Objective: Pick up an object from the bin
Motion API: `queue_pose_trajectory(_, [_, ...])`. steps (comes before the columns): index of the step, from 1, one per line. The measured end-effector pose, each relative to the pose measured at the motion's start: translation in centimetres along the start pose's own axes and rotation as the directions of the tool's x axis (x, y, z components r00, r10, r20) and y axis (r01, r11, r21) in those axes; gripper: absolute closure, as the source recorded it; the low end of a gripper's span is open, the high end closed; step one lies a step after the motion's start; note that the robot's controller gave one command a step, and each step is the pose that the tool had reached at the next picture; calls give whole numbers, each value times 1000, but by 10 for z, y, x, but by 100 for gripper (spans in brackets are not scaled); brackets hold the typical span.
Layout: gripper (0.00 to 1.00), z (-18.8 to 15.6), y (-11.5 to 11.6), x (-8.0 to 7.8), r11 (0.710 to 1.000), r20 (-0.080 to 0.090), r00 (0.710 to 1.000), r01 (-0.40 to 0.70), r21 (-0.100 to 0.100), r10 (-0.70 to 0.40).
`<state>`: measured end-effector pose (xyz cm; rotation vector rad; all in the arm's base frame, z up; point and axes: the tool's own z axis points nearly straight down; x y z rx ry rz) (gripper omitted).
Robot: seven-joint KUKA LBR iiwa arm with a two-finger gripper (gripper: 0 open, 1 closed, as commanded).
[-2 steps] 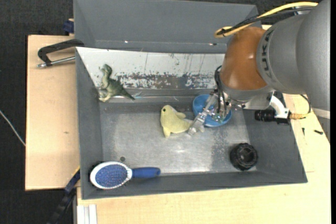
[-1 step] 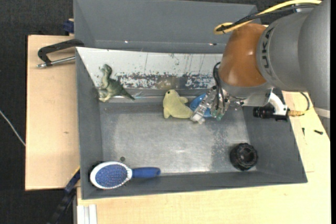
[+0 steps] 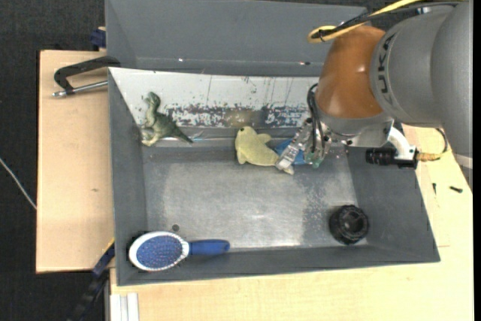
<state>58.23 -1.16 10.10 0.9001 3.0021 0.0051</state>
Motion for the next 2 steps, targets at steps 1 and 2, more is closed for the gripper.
queue_pose_trajectory(1, [100, -29, 2, -1, 1000, -1, 1000, 2, 1, -2])
queue_pose_trajectory(2, [100, -93, 4, -3, 1000, 3, 1000, 4, -2, -4])
